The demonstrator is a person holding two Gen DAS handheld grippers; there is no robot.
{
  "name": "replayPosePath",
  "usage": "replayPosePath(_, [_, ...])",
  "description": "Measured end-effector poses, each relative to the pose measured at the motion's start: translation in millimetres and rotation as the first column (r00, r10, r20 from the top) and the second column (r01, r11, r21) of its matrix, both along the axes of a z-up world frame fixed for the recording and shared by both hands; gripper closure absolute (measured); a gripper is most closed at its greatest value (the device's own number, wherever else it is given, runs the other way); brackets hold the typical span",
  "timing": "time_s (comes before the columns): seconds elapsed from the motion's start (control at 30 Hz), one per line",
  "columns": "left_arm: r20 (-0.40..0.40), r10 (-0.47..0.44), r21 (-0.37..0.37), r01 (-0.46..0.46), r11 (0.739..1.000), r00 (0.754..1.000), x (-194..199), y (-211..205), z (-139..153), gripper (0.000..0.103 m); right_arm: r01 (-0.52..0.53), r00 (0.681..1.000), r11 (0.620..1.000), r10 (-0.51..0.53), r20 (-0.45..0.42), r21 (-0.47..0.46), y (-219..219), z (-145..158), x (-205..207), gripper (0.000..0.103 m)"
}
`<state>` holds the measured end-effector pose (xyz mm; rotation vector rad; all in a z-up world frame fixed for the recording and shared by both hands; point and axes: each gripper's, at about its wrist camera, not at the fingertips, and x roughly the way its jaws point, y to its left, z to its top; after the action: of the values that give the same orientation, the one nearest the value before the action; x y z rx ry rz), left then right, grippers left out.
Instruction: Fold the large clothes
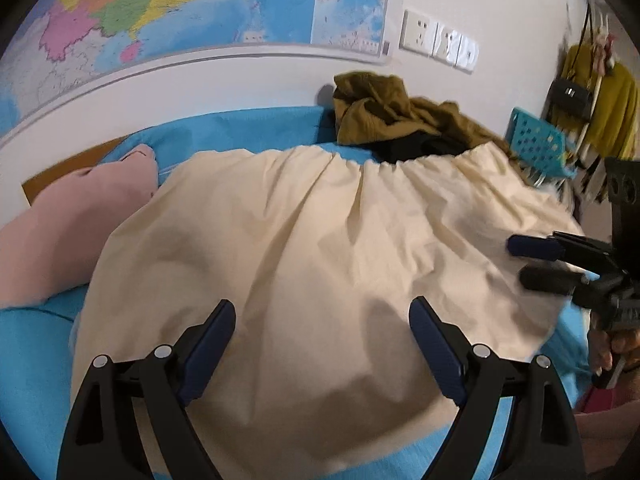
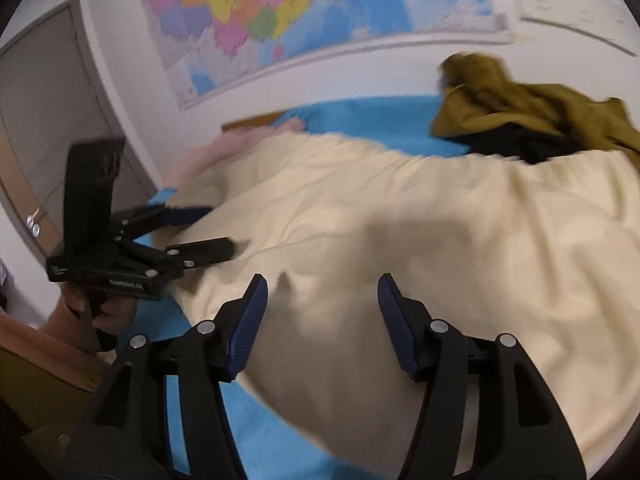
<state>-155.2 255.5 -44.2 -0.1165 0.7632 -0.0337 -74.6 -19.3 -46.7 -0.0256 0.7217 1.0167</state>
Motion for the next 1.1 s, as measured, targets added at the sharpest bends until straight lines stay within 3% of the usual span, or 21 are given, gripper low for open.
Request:
replayPosePath(0.1, [0.019,0.013,-0.017,-0.012,1.0,1.0,-10,12,3,0.018,0.118,0.993,0.993,-0.118,0.001,0.016,-44,1,7,0.046])
replayPosePath(0.2, [-0.004,0.036,-0.005,-0.036,0.999,0.999,-10,19,-5,0.018,0.233,0.972,0.972,-0.233,-0.044,-0.013,-80,-17,22,0.046])
replayPosePath(0.27, [-0.038,0.052,0.002,-0.052,0.999,0.998,-5,21,-14,0.018,0.259,0.959,0.966,-0.259,-0.112,-0.015,-93,-34,35,0.063])
replayPosePath(0.3, [-0.036,0.053,0.007,-0.053,0.999,0.998,-4,21,-15,0.017,0.266,0.955,0.964,-0.264,-0.132,0.0,-98,-37,38,0.064])
replayPosePath(0.47, [-0.026,0.069,-0.003,-0.069,0.998,0.997,-10,24,-8,0.018,0.311,0.95,0.948,-0.307,-0.063,0.067,-128,-13,21,0.051])
replayPosePath(0.6, [-0.026,0.073,-0.015,-0.073,0.997,0.997,-17,31,-8,0.018,0.409,0.91,0.909,-0.4,-0.109,0.083,-173,-18,19,0.05])
replayPosePath(0.63, [-0.029,0.074,-0.019,-0.074,0.997,0.997,-17,32,-10,0.018,0.438,0.894,0.898,-0.429,-0.128,0.052,-180,-27,23,0.053])
replayPosePath(0.7, [-0.035,0.075,-0.017,-0.076,0.997,0.997,-16,32,-13,0.018,0.466,0.877,0.884,-0.459,-0.144,0.019,-188,-40,31,0.076])
replayPosePath(0.73, [-0.037,0.076,-0.01,-0.077,0.997,0.996,-15,32,-13,0.018,0.482,0.867,0.876,-0.475,-0.152,0.008,-193,-48,36,0.082])
replayPosePath(0.83, [-0.043,0.082,0.0,-0.082,0.997,0.996,-15,31,-13,0.018,0.501,0.853,0.865,-0.49,-0.178,0.021,-197,-54,42,0.088])
replayPosePath(0.93, [-0.038,0.088,0.003,-0.088,0.996,0.995,-22,32,-8,0.018,0.503,0.86,0.864,-0.5,-0.102,0.002,-184,-36,31,0.074])
replayPosePath(1.07, [0.022,0.092,0.049,-0.093,0.995,0.996,-45,34,6,0.018,0.359,0.933,0.931,-0.361,0.016,0.068,-143,0,2,0.049])
replayPosePath(1.1, [0.027,0.097,0.06,-0.099,0.993,0.995,-48,35,8,0.018,0.285,0.956,0.956,-0.288,0.05,0.066,-123,8,-6,0.047])
